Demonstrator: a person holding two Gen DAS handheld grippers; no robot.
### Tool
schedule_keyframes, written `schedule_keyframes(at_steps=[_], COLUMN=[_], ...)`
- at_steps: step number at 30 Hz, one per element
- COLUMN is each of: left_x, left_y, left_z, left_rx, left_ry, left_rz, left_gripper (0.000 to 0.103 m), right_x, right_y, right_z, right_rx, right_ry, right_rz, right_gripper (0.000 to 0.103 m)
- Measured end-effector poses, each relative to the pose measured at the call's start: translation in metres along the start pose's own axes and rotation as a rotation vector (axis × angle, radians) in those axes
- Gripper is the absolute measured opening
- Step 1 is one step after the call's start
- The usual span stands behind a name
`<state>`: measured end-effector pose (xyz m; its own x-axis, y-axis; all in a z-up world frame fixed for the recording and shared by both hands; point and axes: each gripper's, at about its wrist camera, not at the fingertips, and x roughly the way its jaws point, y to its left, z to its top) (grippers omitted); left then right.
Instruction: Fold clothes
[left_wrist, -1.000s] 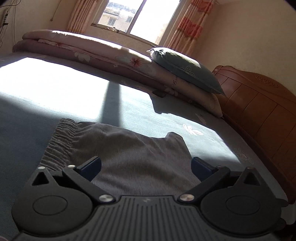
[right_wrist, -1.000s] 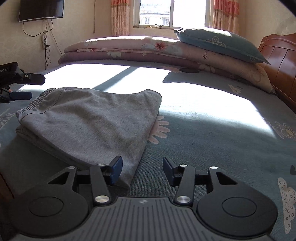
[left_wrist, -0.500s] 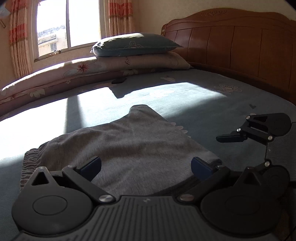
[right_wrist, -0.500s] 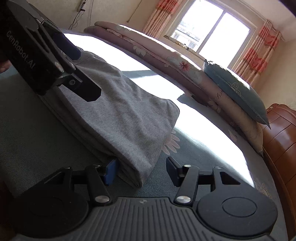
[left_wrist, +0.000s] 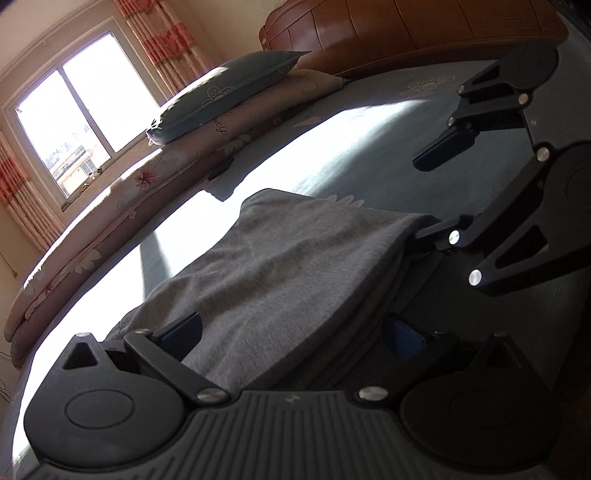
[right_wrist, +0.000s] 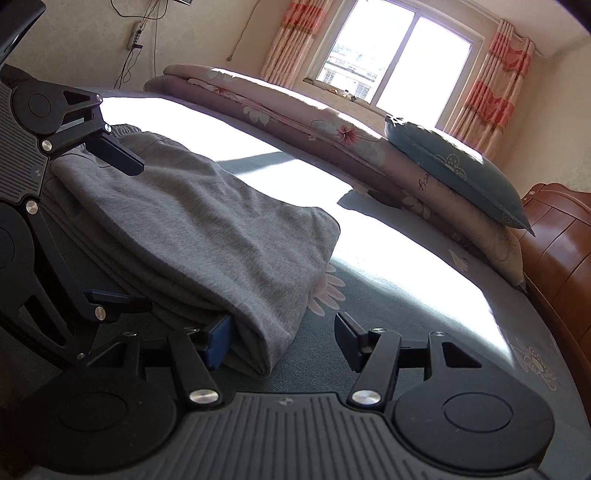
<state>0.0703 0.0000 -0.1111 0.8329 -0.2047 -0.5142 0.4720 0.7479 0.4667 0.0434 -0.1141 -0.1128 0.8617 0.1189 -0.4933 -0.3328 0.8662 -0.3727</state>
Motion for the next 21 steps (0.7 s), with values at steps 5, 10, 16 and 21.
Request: schedule_keyframes(at_steps=[5, 10, 16, 21], left_x=[-0.002, -0.002, -0.001, -0.011], left_y=[0.017, 0.03, 0.038, 0.054], left_z=[0.0, 0.0, 0.0, -0.003], left_rx=[-0.088, -0.164, -0.208, -0.28], left_ry=[-0.012, -0.018, -0.021, -0.084], left_rz=[0.004, 0.027, 0.048, -0.025], left_gripper=[0.103, 0.103, 0.103, 0.102], right_x=[0.0, 0.003, 0.014, 0.016], right_y=[0.0, 0.011, 0.029, 0.035], right_z=[-0.001, -0.004, 0.0, -0.006], right_rx=[-0.002, -0.077, -0.222, -0.352], right_ry=[-0.004, 0.002, -0.021, -0.009], right_rz=[-0.006, -0.013, -0.075, -0.14], right_gripper=[0.064, 0.067, 0.067, 0.069])
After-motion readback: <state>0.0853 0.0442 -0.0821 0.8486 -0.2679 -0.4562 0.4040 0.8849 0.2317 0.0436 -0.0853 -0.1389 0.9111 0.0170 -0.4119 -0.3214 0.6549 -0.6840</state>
